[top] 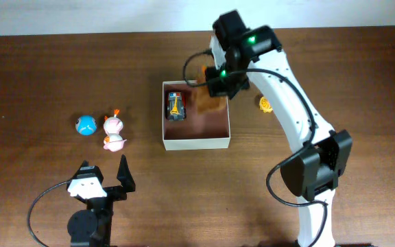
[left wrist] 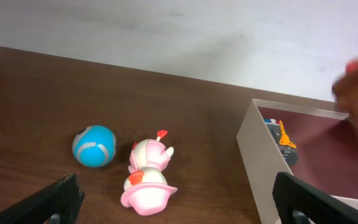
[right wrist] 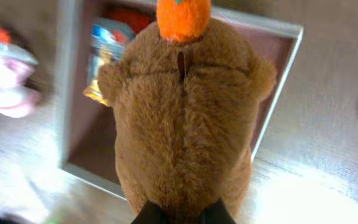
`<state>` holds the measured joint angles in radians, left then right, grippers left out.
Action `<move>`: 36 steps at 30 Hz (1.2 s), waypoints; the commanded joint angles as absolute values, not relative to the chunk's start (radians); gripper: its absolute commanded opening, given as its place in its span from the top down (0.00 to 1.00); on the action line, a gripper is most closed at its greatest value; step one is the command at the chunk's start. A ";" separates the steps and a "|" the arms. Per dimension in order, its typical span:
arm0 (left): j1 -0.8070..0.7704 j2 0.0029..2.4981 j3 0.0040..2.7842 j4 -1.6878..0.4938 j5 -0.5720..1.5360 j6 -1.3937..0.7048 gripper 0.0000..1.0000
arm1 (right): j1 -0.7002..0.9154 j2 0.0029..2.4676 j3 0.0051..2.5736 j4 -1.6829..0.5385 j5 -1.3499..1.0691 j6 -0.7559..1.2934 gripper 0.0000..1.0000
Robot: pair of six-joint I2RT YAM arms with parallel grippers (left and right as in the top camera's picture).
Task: Pack container
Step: 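Lift the bear and carry it left over the box, then lower the bear into the box beside the truck and release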
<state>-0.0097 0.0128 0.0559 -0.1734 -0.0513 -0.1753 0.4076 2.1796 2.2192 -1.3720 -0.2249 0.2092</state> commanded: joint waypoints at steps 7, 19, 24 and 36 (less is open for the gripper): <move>-0.004 0.005 0.050 -0.171 -0.041 -0.159 0.00 | 0.408 2.180 2.102 -1.318 -0.198 0.227 0.96; -0.004 0.005 0.050 -0.171 -0.040 -0.159 0.00 | 0.408 2.184 2.003 -1.222 -0.198 0.242 0.69; -0.004 0.005 0.050 -0.171 -0.040 -0.159 0.00 | 0.408 2.183 2.001 -1.202 -0.208 0.242 0.46; -0.004 0.005 0.050 -0.171 -0.040 -0.159 0.00 | 0.408 2.183 2.066 -1.210 -0.292 0.215 0.41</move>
